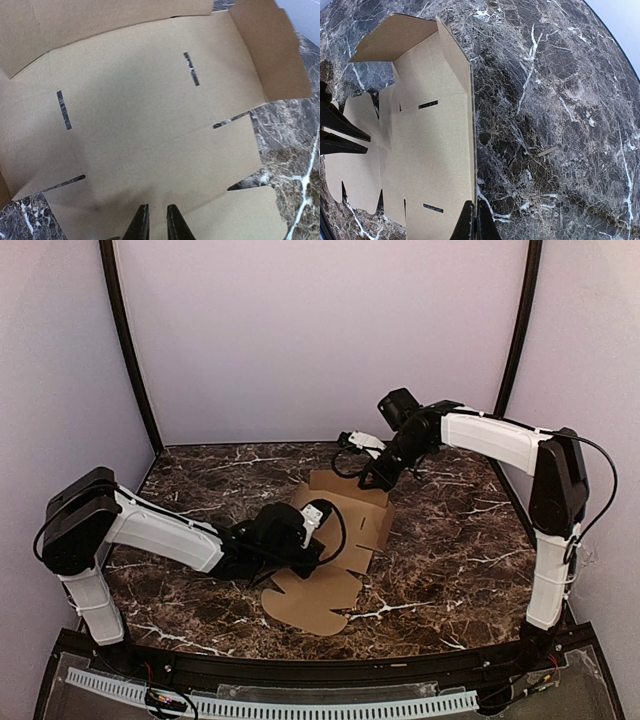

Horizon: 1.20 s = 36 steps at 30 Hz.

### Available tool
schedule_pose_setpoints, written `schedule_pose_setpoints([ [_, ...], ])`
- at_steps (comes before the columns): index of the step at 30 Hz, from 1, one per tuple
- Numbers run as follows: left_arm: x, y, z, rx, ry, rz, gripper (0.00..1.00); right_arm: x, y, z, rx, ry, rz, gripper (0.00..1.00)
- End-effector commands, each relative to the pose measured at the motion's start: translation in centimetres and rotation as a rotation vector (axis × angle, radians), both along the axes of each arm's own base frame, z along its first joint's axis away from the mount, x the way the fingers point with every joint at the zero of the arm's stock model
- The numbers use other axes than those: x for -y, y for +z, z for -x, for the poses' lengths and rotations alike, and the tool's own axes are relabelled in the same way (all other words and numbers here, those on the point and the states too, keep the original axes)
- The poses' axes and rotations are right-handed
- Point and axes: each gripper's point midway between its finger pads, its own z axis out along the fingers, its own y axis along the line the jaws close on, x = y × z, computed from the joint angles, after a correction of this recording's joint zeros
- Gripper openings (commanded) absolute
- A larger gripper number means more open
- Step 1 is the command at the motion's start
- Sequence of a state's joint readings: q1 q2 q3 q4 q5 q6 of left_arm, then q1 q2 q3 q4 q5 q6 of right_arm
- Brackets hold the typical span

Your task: Fold the paper box

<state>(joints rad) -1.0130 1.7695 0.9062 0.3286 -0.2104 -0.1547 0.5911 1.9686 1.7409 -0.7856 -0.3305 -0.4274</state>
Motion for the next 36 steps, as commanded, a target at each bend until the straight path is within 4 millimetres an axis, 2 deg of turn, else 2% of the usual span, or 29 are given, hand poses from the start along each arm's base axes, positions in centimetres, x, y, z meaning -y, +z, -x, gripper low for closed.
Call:
schedule_pose_setpoints([
  [1,0.4,-0.2,-2.0,0.051,0.100,0.021,0.13,-0.2,0.9,-0.2,0.028,-0.015,-0.009,0.00],
  [10,1.1,-4.7,-2.3,0.005,0.086,-0.086,0.11,-0.4,1.3,0.2,0.010,-0.016,-0.030,0.00],
  [16,0.7,-6.9,-2.3,-0.013,0.103,-0.113,0.10,-1.6,2.5,3.6,-0.131,0.069,-0.136,0.00],
  [23,0.4,-8.1,-2.2,-0.014,0.117,-0.105,0.10,-2.3,1.5,7.7,-0.262,0.123,-0.169,0.01],
  [29,0.6,-8.5,-2.4,-0.008,0.116,-0.099,0.10,-2.8,1.8,9.2,-0.350,0.143,-0.216,0.24],
  [33,0.5,-8.5,-2.4,0.004,0.113,-0.102,0.10,-3.1,2.4,9.9,-0.397,0.163,-0.253,0.35],
  [36,0.5,-8.5,-2.4,0.011,0.110,-0.093,0.10,-3.4,2.8,10.3,-0.416,0.179,-0.275,0.40],
])
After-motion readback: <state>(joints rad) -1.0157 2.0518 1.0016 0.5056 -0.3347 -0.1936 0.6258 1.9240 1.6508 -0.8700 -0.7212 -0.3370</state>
